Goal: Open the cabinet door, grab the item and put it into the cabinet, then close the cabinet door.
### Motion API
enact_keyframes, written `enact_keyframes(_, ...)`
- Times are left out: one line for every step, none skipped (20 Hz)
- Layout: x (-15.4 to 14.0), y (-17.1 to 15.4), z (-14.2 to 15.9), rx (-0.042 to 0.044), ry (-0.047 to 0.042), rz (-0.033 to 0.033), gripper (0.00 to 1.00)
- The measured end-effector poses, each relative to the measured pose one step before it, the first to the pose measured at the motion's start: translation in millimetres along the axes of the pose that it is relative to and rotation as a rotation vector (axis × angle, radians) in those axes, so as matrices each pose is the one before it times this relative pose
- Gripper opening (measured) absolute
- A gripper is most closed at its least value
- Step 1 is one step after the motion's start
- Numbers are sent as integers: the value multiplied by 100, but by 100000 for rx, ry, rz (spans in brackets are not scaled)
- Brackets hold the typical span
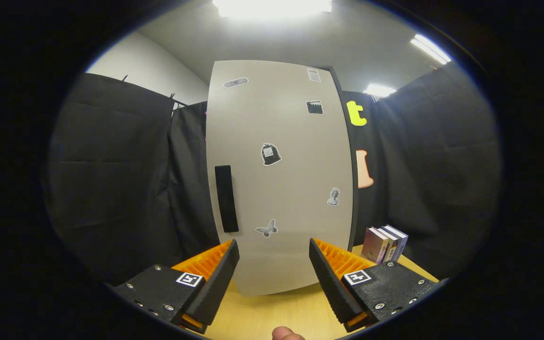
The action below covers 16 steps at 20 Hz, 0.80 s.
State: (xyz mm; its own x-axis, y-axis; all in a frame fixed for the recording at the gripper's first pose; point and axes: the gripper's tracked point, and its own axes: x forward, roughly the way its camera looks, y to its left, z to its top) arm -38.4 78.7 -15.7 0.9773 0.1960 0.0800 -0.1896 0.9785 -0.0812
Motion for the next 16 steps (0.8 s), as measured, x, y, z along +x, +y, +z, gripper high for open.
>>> enact_keyframes(-45, -15, -53, -207, 83, 253, 93)
enact_keyframes(13, -8, -96, 75, 82, 204, 93)
enact_keyframes(-160, -21, -3, 396, -13, 339, 93)
enact_keyframes(-86, -28, -7, 263, 37, -98, 93)
enact_keyframes(-166, -234, 52, 80, -39, -286, 93)
enact_keyframes(-76, -94, -2, 45, -262, -12, 93)
enact_keyframes(-139, -138, 152, -42, -409, -111, 93)
enact_keyframes(-171, -160, 11, -234, -91, -359, 93)
enact_keyframes(-174, -260, -141, -334, 243, -291, 93)
enact_keyframes(-91, -128, -180, -77, 353, -116, 93)
enact_keyframes(-119, -156, -61, 273, 109, -191, 93)
enact_keyframes(34, -148, -143, 310, -7, -251, 93)
enact_keyframes(-40, -108, -76, 360, 209, -332, 93)
enact_keyframes(30, -77, -33, 390, 326, -385, 93)
enact_keyframes(-9, 121, -24, 504, 233, 174, 93)
enact_keyframes(-28, 177, -43, 423, 3, 147, 93)
